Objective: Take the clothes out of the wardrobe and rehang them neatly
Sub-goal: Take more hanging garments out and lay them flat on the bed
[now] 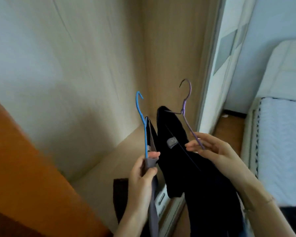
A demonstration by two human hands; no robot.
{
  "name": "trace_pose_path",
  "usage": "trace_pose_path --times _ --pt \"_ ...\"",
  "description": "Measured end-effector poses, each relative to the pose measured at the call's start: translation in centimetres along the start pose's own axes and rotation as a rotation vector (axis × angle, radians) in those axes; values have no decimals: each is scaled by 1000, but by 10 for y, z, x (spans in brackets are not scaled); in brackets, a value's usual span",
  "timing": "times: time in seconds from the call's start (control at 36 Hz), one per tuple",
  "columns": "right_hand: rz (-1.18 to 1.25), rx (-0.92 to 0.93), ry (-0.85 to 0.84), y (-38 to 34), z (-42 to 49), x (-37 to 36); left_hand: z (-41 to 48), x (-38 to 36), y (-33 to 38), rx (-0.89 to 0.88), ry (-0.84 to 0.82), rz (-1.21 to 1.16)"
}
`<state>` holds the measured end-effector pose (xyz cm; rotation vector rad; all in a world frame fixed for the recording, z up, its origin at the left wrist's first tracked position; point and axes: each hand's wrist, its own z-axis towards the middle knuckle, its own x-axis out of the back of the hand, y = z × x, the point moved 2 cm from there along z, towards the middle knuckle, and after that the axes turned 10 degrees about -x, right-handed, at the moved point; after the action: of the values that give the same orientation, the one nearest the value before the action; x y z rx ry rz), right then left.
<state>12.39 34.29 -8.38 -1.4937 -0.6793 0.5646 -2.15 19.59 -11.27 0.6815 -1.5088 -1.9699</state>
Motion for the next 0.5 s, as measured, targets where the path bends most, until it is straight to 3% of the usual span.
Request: trace_pose_path --times 0.5 --pt "79 -112 494 21 -229 -28 -102 8 34 10 -558 -32"
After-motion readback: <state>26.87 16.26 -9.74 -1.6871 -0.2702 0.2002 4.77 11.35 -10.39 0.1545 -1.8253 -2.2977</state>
